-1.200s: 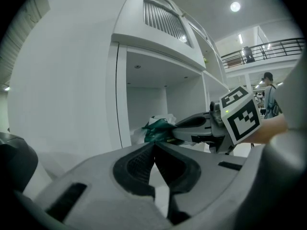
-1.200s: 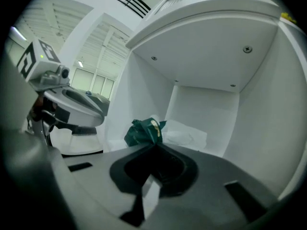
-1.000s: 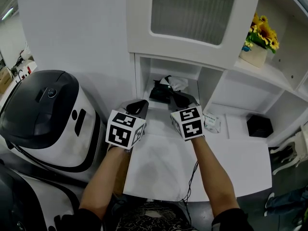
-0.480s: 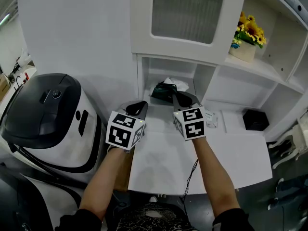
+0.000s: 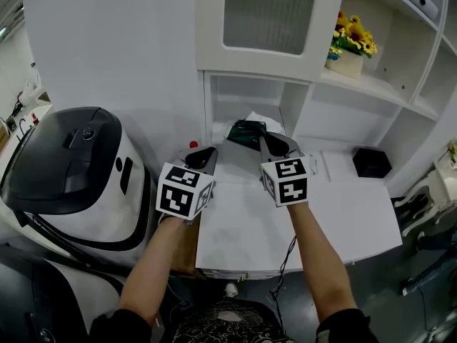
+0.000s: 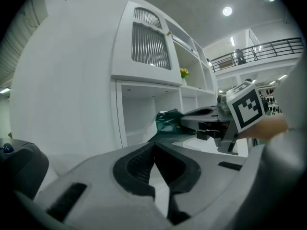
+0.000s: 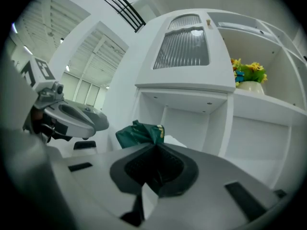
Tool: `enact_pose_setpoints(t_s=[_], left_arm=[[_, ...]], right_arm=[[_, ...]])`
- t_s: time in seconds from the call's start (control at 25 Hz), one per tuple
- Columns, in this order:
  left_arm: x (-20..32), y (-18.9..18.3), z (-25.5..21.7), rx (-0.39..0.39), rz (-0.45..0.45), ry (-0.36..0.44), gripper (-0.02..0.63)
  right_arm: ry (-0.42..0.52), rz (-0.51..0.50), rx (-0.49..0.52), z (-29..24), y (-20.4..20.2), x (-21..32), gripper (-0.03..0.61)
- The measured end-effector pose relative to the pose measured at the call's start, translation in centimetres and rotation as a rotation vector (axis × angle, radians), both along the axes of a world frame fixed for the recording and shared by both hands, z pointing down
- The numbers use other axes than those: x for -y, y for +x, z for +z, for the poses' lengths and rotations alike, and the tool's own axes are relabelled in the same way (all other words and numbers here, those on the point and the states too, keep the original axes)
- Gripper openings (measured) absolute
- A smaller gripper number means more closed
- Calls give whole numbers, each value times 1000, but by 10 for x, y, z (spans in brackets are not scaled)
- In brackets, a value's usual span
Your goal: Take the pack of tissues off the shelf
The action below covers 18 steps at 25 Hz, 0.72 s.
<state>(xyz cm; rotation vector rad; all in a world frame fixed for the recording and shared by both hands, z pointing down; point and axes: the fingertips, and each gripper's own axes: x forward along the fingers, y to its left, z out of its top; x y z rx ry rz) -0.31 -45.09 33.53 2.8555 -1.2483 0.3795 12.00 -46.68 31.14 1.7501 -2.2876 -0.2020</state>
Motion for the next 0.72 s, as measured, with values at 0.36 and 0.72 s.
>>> enact_pose_setpoints(t_s=[0.36, 0.72], left_arm=[[-48, -15, 0, -16, 3, 7, 8], [-89, -33, 8, -16, -14, 7, 8]], right_arm=[[10, 28, 27, 0, -10, -60, 8], [10, 45, 70, 7, -16, -109, 8]])
